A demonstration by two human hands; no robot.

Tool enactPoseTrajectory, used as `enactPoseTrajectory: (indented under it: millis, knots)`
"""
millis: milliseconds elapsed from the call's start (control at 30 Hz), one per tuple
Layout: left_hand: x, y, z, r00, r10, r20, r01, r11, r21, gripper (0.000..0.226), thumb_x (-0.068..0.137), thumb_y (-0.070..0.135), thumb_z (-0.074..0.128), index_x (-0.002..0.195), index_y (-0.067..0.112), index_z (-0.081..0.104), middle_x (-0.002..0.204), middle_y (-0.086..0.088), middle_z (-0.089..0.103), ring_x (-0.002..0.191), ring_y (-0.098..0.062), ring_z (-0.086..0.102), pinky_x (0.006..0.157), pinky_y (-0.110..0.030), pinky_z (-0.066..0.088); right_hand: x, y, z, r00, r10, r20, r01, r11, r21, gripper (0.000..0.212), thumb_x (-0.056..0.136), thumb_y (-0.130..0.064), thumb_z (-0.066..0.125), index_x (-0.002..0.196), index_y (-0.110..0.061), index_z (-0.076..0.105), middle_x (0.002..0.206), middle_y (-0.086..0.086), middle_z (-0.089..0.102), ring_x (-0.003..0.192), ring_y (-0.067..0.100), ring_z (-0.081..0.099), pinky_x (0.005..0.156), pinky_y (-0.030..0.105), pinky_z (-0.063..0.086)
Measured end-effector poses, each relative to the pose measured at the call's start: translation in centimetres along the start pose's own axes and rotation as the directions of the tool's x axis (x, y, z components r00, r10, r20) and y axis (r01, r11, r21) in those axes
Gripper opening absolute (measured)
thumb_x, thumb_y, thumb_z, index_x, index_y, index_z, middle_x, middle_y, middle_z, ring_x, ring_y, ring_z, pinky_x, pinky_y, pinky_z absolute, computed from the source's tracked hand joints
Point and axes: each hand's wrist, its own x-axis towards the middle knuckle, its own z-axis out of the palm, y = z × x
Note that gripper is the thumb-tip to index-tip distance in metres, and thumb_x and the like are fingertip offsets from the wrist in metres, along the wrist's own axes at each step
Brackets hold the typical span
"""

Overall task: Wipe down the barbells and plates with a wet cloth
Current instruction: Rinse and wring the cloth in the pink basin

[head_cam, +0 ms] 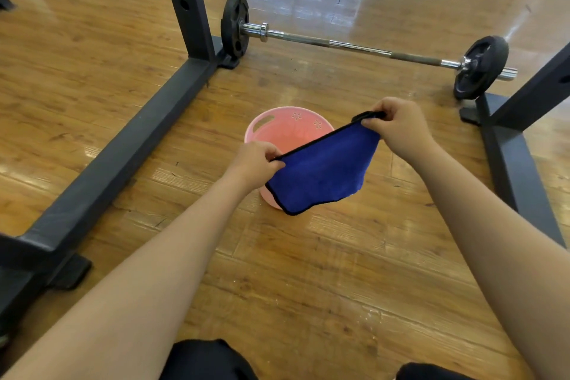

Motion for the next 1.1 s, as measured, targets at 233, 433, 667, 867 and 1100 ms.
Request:
enactPoseTrajectory:
  millis: [233, 433, 667, 867, 1100]
  knots:
    - [-0.6, 0.8, 0.0, 0.961, -0.256, 0.102, 0.275, 0.870, -0.408, 0.002, 0.087, 0.011, 0.066, 0.087, 0.010, 0.067, 0.085, -0.004, 0.064, 0.086, -0.019, 0.060, 0.081, -0.036, 0.054, -0.6, 0.6, -0.8, 0.995, 0.064, -0.075, -0.064, 0.998, 0.007, 0.026, 0.079, -0.006, 0.072, 0.068, -0.026, 0.058, 0.073, -0.002, 0.059, 0.078, 0.021, 0.058, 0.080, 0.045, 0.054]
    - [-0.5, 3.6, 0.9, 0.913, -0.388, 0.128, 0.354, 0.594, -0.722, 0.009, 0.092, 0.013, 0.062, 0.086, 0.006, 0.060, 0.090, -0.008, 0.064, 0.088, -0.023, 0.061, 0.065, -0.028, 0.055, -1.5, -0.2, 0.6, 0.967, 0.100, -0.232, -0.086, 0.994, 0.071, 0.009, 0.077, -0.015, 0.075, 0.079, -0.013, 0.066, 0.076, -0.001, 0.063, 0.075, 0.013, 0.060, 0.071, 0.026, 0.053]
    - [-0.1, 6.4, 2.0, 0.898, -0.334, 0.287, 0.376, 0.243, -0.894, 0.031, 0.097, 0.006, 0.047, 0.125, -0.005, 0.053, 0.090, -0.015, 0.063, 0.074, -0.022, 0.061, 0.058, -0.027, 0.055, -6.6, -3.3, 6.7, 0.934, -0.344, -0.093, 0.321, 0.926, -0.199, 0.020, 0.081, -0.009, 0.065, 0.098, -0.012, 0.074, 0.094, 0.002, 0.071, 0.085, 0.019, 0.063, 0.072, 0.026, 0.045]
    - [0.2, 5.2, 1.3, 0.935, -0.229, 0.272, 0.323, 0.229, -0.918, 0.025, 0.096, 0.011, 0.053, 0.116, -0.001, 0.059, 0.093, -0.011, 0.064, 0.077, -0.016, 0.064, 0.057, -0.023, 0.055, -6.6, -1.4, 6.8, 0.870, -0.492, -0.008, 0.482, 0.856, -0.184, 0.022, 0.082, -0.012, 0.063, 0.100, -0.005, 0.074, 0.110, 0.006, 0.069, 0.101, 0.016, 0.060, 0.090, 0.018, 0.039]
    - [0.4, 4.1, 0.9, 0.974, -0.066, 0.217, 0.210, 0.622, -0.754, 0.014, 0.095, 0.007, 0.053, 0.103, 0.006, 0.064, 0.096, -0.010, 0.068, 0.089, -0.019, 0.065, 0.075, -0.028, 0.056, -4.1, -0.1, 4.6, 0.995, -0.104, -0.005, 0.104, 0.989, 0.107, 0.042, 0.085, -0.015, 0.069, 0.126, -0.016, 0.059, 0.119, -0.010, 0.057, 0.104, 0.006, 0.057, 0.091, 0.029, 0.049]
